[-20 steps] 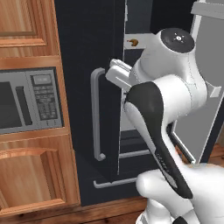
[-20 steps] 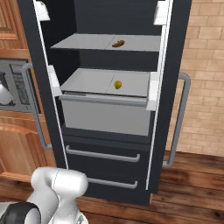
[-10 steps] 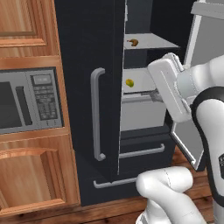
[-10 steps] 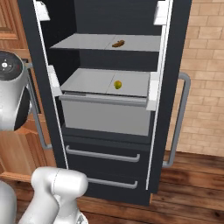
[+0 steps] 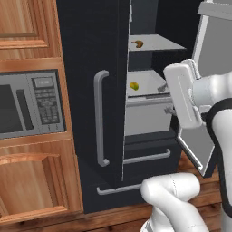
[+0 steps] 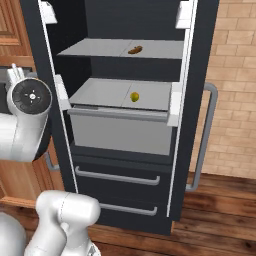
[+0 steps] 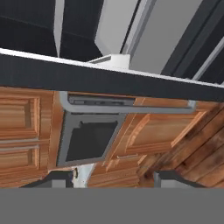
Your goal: Retrieve the banana and mango from the fridge and place them into the bowl on the dining table.
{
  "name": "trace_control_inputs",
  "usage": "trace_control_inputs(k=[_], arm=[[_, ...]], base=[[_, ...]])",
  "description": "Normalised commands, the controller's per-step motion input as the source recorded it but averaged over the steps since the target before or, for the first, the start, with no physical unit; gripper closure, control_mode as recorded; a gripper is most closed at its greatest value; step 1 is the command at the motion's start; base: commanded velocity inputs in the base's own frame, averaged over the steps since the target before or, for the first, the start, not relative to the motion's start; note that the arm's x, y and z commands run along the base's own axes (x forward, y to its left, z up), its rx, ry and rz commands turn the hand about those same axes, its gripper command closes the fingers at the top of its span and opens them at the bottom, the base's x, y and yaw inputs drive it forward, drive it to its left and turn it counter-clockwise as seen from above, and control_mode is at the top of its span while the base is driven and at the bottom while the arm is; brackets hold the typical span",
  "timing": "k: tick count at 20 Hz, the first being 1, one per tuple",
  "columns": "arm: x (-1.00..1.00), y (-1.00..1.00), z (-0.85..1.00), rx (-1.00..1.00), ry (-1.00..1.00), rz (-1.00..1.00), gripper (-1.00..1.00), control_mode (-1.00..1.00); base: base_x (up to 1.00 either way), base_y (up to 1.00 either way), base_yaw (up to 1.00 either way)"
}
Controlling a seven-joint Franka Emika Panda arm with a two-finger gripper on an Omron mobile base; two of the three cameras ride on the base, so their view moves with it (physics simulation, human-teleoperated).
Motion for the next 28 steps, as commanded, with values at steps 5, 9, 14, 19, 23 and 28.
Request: trace_control_inputs(k=[5, 9, 14, 19, 23, 28], arm=[[0.29, -0.63, 0.0, 0.22, 0.0, 0.03, -1.0, -1.0], [0.6, -0.14, -0.08, 0.01, -0.03, 0.09, -1.0, -1.0], [0.74, 0.0, -0.02, 0.0, 0.0, 0.02, -1.0, -1.0], [0.59, 0.05, 0.02, 0.0, 0.0, 0.0, -1.0, -1.0], [0.63, 0.26, 0.0, 0.0, -0.01, 0.0, -1.0, -1.0], [0.72, 0.25, 0.0, 0.0, 0.0, 0.03, -1.0, -1.0]], base=[[0.0, 0.0, 0.0], [0.0, 0.0, 0.0], [0.0, 0.0, 0.0], [0.0, 0.0, 0.0], [0.0, 0.0, 0.0], [0.0, 0.0, 0.0]])
